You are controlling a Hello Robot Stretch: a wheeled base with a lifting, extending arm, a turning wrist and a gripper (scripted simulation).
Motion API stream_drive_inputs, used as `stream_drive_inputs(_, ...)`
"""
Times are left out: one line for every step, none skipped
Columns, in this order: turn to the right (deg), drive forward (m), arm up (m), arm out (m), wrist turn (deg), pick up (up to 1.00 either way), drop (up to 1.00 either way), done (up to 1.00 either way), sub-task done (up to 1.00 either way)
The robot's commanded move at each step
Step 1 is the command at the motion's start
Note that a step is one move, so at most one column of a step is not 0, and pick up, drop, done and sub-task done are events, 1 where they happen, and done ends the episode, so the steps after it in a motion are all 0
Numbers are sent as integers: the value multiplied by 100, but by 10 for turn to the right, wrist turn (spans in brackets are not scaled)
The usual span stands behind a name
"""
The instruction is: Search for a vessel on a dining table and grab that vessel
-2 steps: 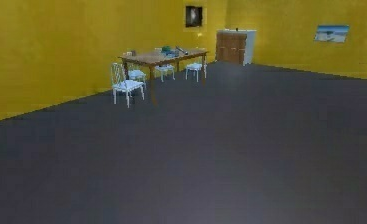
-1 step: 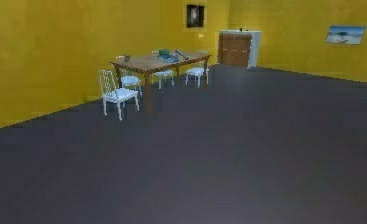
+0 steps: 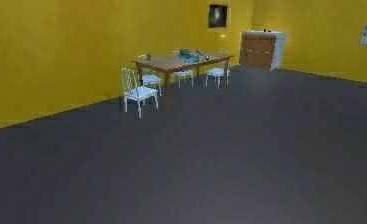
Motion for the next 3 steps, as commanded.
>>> stream_drive_inputs(0, 100, 0, 0, 0, 0, 0, 0, 0)
stream_drive_inputs(-30, 0, 0, 0, 0, 0, 0, 0, 0)
stream_drive_inputs(0, 100, 0, 0, 0, 0, 0, 0, 0)
